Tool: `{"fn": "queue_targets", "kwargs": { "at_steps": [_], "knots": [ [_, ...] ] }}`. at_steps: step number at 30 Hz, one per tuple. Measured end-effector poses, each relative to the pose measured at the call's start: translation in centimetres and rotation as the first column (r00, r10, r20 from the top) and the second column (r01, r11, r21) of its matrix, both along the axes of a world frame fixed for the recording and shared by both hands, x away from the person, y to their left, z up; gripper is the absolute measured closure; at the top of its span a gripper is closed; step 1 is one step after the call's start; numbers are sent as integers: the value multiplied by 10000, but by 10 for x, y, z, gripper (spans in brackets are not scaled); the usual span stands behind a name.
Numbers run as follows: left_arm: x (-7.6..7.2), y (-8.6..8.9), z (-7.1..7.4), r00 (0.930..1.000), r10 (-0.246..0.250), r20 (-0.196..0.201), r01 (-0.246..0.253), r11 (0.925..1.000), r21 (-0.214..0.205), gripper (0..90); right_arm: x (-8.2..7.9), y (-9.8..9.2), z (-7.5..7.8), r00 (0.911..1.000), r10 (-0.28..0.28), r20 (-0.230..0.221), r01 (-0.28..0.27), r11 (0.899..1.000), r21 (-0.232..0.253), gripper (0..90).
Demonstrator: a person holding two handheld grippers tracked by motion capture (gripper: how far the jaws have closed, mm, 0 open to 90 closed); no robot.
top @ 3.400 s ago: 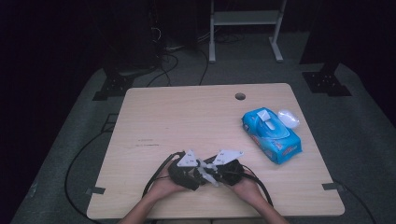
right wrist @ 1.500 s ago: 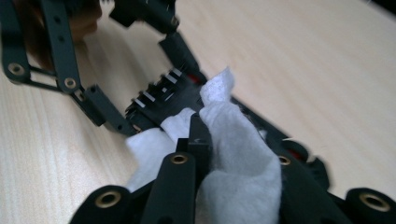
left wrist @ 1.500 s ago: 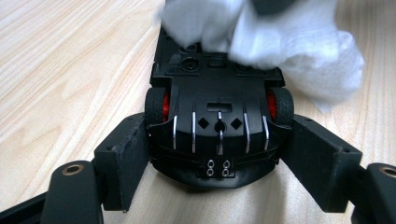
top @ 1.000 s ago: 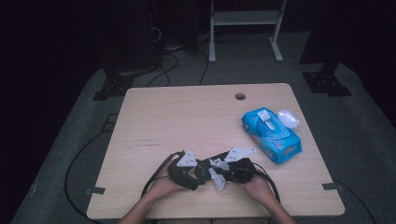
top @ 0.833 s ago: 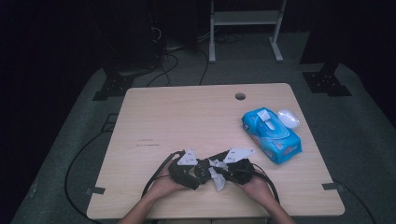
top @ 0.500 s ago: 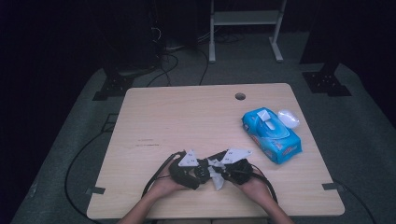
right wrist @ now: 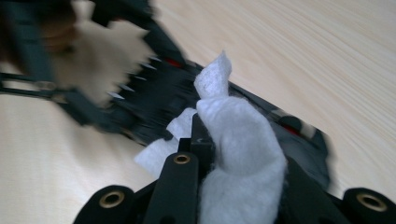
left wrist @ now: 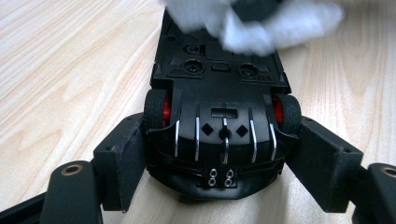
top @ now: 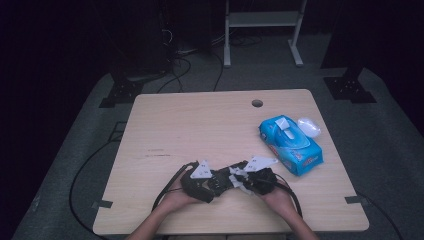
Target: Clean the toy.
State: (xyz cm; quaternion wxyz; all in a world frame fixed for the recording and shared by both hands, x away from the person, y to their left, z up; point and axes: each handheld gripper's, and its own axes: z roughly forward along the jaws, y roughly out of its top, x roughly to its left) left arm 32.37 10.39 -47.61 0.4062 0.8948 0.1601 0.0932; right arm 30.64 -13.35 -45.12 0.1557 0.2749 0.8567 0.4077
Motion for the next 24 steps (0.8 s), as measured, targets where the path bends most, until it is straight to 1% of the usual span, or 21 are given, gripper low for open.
{"fn": "queue_targets", "kwargs": {
  "at_steps": [2, 3, 4, 5, 6, 7, 8, 9, 10, 11, 12, 13, 14, 15, 17, 18, 20, 21, 22, 23, 24],
  "knots": [
    [0, 2, 0, 10000, -26, 13, 26, 10000, -8, 243, -2, 4, 1, 9996, 232, 131, -230, 9996, -145, 806],
    [0, 2, 1, 10000, -28, 17, 29, 10000, -51, 243, -1, 2, 1, 9998, 198, 51, -197, 9996, -177, 805],
    [0, 2, 1, 10000, -22, 28, 22, 10000, -80, 243, 0, -2, 1, 10000, 14, 28, -13, 9997, -249, 806],
    [0, 2, 2, 10000, -44, 55, 44, 10000, -54, 243, 3, -7, 1, 9995, -292, 126, 297, 9987, -410, 806],
    [-1, 2, 2, 10000, -17, 72, 19, 9999, -157, 243, 5, -12, 0, 9985, -526, 180, 535, 9971, -545, 806],
    [-1, 2, 2, 10000, 3, 50, -2, 9998, -206, 243, 8, -20, 0, 9967, -792, 181, 801, 9949, -607, 807],
    [-1, 2, 3, 10000, -19, 87, 20, 9998, -197, 243, 12, -28, -1, 9918, -1271, 146, 1278, 9887, -783, 808],
    [0, 2, 3, 10000, -26, 85, 27, 9999, -157, 243, 14, -32, -2, 9900, -1405, 141, 1412, 9868, -794, 808],
    [0, 1, 4, 10000, -37, 78, 38, 9999, -132, 243, 16, -36, -3, 9869, -1615, -15, 1610, 9844, -715, 808],
    [0, 1, 4, 10000, -47, 75, 48, 9999, -117, 243, 17, -38, -4, 9860, -1661, -119, 1650, 9844, -612, 808],
    [0, 2, 3, 10000, -45, 56, 45, 9999, -104, 243, 17, -38, -4, 9855, -1677, -270, 1666, 9852, -396, 808],
    [0, 2, 3, 10000, -48, 39, 48, 10000, -86, 243, 15, -35, -3, 9882, -1497, -315, 1491, 9886, -206, 808],
    [0, 1, 2, 10000, -44, 17, 44, 10000, -75, 243, 14, -32, -3, 9920, -1190, -424, 1195, 9928, 103, 808],
    [0, 1, 2, 10000, -50, 30, 51, 10000, -68, 243, 12, -27, -3, 9946, -933, -445, 944, 9953, 232, 808],
    [0, 2, 3, 10000, -45, 43, 45, 10000, -72, 243, 10, -18, -2, 9977, -592, -345, 598, 9981, 164, 807],
    [0, 2, 3, 10000, -44, 73, 44, 9999, -109, 243, 11, -18, -2, 9979, -577, -286, 579, 9983, 63, 807],
    [0, 2, 3, 10000, -38, 88, 40, 9998, -211, 243, 14, -22, -2, 9962, -758, -421, 763, 9970, 96, 806],
    [0, 2, 4, 10000, -51, 86, 52, 9998, -167, 243, 15, -26, -3, 9948, -872, -535, 882, 9960, 160, 808],
    [0, 2, 4, 9999, -53, 116, 55, 9998, -189, 243, 19, -33, -4, 9895, -1360, -493, 1359, 9907, -59, 809],
    [0, 3, 4, 10000, -38, 59, 39, 9998, -209, 243, 21, -37, -5, 9866, -1531, -564, 1532, 9882, -34, 808],
    [0, 3, 4, 10000, -50, 67, 51, 9998, -194, 243, 25, -45, -6, 9803, -1751, -911, 1778, 9838, 222, 809]
  ]
}}
